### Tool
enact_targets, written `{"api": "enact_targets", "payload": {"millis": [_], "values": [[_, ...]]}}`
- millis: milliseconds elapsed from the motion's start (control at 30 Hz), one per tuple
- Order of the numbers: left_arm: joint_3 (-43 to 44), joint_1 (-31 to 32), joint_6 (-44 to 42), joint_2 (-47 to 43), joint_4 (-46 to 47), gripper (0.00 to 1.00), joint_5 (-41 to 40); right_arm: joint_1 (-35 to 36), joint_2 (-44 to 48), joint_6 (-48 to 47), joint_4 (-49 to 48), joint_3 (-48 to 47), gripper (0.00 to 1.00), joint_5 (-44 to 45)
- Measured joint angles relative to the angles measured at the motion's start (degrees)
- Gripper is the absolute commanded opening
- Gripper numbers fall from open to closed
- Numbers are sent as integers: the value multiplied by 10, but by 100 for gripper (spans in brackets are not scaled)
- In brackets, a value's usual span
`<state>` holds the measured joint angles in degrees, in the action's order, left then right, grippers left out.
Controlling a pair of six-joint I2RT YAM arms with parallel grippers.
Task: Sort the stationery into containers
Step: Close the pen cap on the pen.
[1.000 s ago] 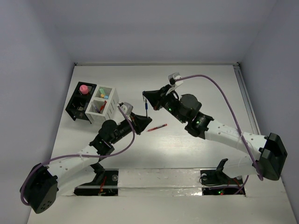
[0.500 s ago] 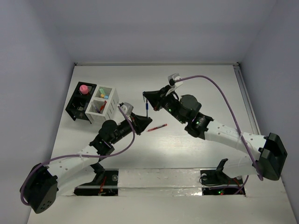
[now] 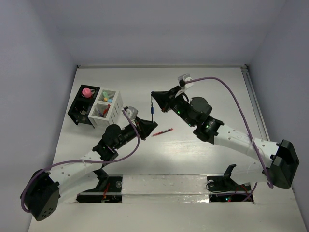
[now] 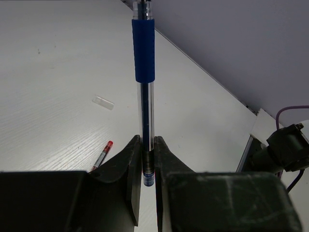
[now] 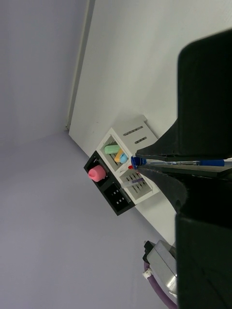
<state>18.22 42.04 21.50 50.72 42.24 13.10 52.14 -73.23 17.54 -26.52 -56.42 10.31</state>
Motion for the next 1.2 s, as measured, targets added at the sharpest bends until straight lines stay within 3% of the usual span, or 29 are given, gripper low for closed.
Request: {"api": "enact_targets", "payload": {"millis": [1200], "values": [[0, 0, 4, 5, 0, 0, -8, 0, -19, 18, -9, 5, 0, -35]]}}
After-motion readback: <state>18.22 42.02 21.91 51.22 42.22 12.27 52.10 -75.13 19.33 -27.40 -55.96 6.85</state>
